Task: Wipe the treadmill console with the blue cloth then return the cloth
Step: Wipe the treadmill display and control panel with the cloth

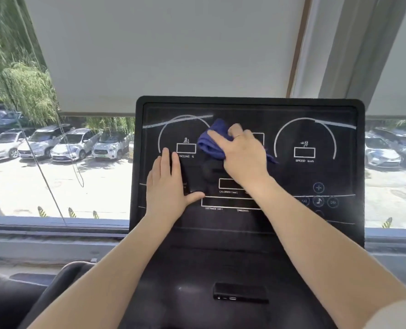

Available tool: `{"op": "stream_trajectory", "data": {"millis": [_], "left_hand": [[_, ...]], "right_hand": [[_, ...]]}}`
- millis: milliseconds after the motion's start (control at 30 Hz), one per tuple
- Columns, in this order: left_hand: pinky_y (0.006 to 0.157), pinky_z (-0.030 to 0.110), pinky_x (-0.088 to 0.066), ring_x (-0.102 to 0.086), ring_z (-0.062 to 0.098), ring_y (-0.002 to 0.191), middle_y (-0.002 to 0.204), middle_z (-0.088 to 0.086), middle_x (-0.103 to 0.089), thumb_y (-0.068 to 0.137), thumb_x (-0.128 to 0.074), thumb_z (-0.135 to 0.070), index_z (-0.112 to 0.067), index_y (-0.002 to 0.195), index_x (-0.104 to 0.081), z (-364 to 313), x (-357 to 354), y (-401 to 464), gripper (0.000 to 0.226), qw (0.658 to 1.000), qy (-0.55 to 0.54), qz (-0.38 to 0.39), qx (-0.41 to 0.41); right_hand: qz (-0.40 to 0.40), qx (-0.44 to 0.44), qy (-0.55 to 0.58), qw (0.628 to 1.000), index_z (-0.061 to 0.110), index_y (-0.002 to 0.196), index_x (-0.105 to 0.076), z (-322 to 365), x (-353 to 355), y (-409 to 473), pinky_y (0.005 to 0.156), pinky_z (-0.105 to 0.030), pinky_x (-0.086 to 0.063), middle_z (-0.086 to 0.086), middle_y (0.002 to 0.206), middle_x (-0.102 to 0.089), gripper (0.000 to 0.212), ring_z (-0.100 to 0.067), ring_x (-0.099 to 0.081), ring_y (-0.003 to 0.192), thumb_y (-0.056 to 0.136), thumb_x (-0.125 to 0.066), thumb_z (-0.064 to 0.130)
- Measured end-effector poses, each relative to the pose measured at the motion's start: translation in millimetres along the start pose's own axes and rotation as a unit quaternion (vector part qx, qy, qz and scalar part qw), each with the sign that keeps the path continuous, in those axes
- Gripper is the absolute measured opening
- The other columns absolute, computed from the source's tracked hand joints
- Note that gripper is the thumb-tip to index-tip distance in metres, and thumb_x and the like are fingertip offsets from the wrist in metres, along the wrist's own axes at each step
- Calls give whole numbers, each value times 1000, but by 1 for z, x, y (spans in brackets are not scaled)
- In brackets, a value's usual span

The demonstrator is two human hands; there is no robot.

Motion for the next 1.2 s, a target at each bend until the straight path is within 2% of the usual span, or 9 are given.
{"op": "stream_trajectory", "data": {"millis": [100,200,400,567,667,767,900,1100,1200], "left_hand": [[110,43,-23,-18,34,139,154,16,-12,63,-64,-67,-5,145,-18,1,1,-1,113,1000,8,-15,4],[111,42,-20,-16,33,140,154,16,-11,63,-65,-65,-5,145,-16,0,2,-1,113,1000,-2,-14,8],[112,41,-16,-10,30,141,155,13,-5,67,-65,-63,-8,146,-11,-2,4,-2,111,1000,-6,-11,11],[113,41,-14,-6,27,143,156,9,0,69,-59,-66,-11,147,-5,0,0,-4,110,1000,-11,-11,15],[114,41,-11,-3,26,143,156,9,3,70,-58,-66,-10,147,-3,-1,-1,-5,110,1000,-8,-5,21],[114,42,-10,-3,27,143,156,11,3,72,-69,-51,-8,147,-3,-2,0,-4,109,1000,-14,4,24],[115,44,-7,3,27,143,155,10,11,70,-74,-43,-8,146,3,-1,3,-7,114,999,-27,34,24],[115,39,1,12,24,142,154,8,19,70,-69,-55,-11,146,9,-8,10,-25,117,999,-29,34,4],[115,38,-3,9,25,143,154,10,17,70,-69,-54,-9,146,7,-6,-2,-44,117,997,-49,53,35]], "right_hand": [[-11,-181,-13,983,31,139,-41,-63,17,17,75,-40,-43,-16,121,-45,64,-36,-46,96,82,-54,6],[-10,-286,7,958,31,145,-28,-54,18,15,81,-39,-42,-13,132,-35,67,-32,-41,106,86,-50,7],[89,-20,-5,996,31,145,-28,23,-6,15,73,-37,-43,-13,136,-35,61,-32,-43,109,90,-47,14],[10,-193,-17,981,34,142,-33,-69,25,11,68,-33,-37,-13,127,-38,61,-32,-45,102,88,-50,10],[2,-203,6,979,30,136,-44,-53,15,-14,65,-35,-44,-14,116,-46,63,-33,-49,91,79,-58,8],[38,-32,15,999,24,118,-64,20,-13,-65,47,-26,-40,-13,95,-58,66,-29,-53,64,55,-73,8],[74,106,-10,992,27,111,-68,35,-19,-85,41,-22,-35,-10,88,-61,66,-26,-53,57,47,-78,12],[29,-178,-8,984,31,138,-44,-60,12,-42,64,-38,-44,-15,120,-46,64,-33,-48,90,80,-57,6],[-7,-145,36,989,25,124,-60,-17,2,-68,52,-32,-43,-15,102,-55,66,-32,-52,72,63,-69,1]]}}
Point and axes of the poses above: each hand's wrist, its own y-axis towards the middle knuckle, its own x-axis out of the back of the hand, z = x × y, the point moved 7 cm from there along y, towards the middle knuckle
